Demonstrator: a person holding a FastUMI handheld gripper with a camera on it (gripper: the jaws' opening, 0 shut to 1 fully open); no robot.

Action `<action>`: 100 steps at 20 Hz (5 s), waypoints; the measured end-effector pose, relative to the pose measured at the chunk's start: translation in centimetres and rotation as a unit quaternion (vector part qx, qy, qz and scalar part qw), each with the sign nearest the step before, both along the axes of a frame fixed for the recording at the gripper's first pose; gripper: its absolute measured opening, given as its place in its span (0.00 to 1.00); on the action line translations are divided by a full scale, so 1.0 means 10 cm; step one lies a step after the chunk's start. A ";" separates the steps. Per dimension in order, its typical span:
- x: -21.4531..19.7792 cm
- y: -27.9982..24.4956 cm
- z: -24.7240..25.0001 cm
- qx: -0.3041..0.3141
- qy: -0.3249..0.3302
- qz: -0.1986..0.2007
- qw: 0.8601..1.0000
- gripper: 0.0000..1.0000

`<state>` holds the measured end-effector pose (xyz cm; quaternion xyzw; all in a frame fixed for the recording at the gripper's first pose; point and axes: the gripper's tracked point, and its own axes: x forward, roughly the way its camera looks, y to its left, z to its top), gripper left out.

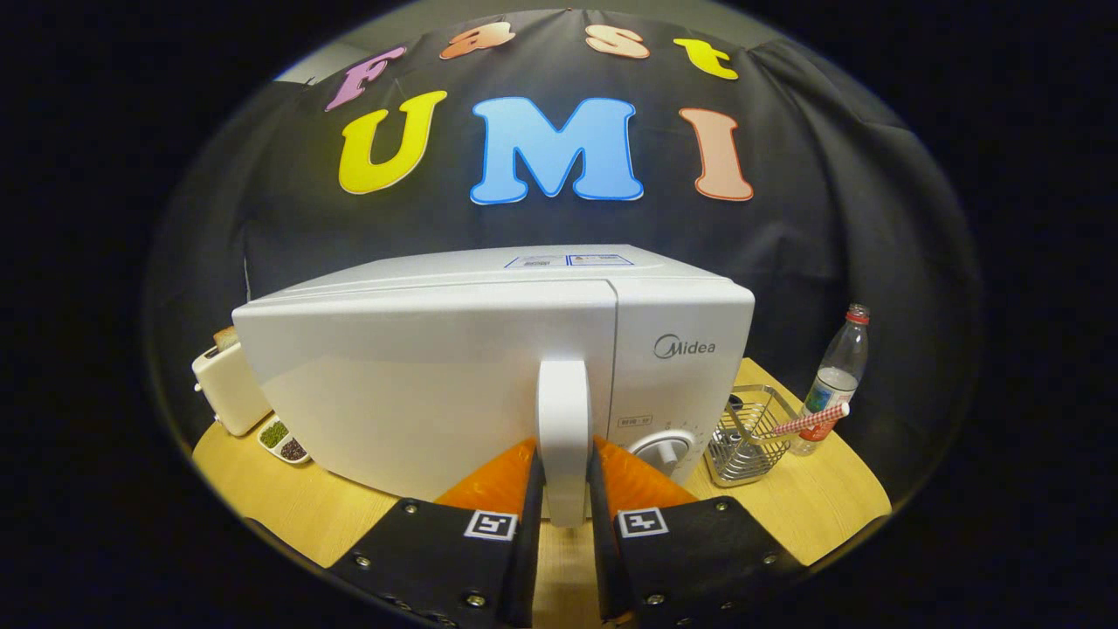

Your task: Open the microwave, put the food inside, and close the microwave door.

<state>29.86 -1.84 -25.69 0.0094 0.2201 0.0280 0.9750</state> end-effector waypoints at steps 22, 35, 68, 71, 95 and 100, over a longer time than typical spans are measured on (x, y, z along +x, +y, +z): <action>-1.16 0.34 0.13 -0.003 0.041 0.029 0.999 0.21; -2.05 1.03 0.27 -0.009 0.035 0.034 0.999 0.22; -3.11 2.90 0.57 0.051 0.018 0.141 0.988 0.22; -3.30 3.08 0.63 0.089 0.033 0.208 0.973 0.22; -3.48 0.91 1.04 0.118 -0.017 0.083 0.989 0.96; -3.50 0.53 0.70 0.141 0.026 0.034 0.989 0.96</action>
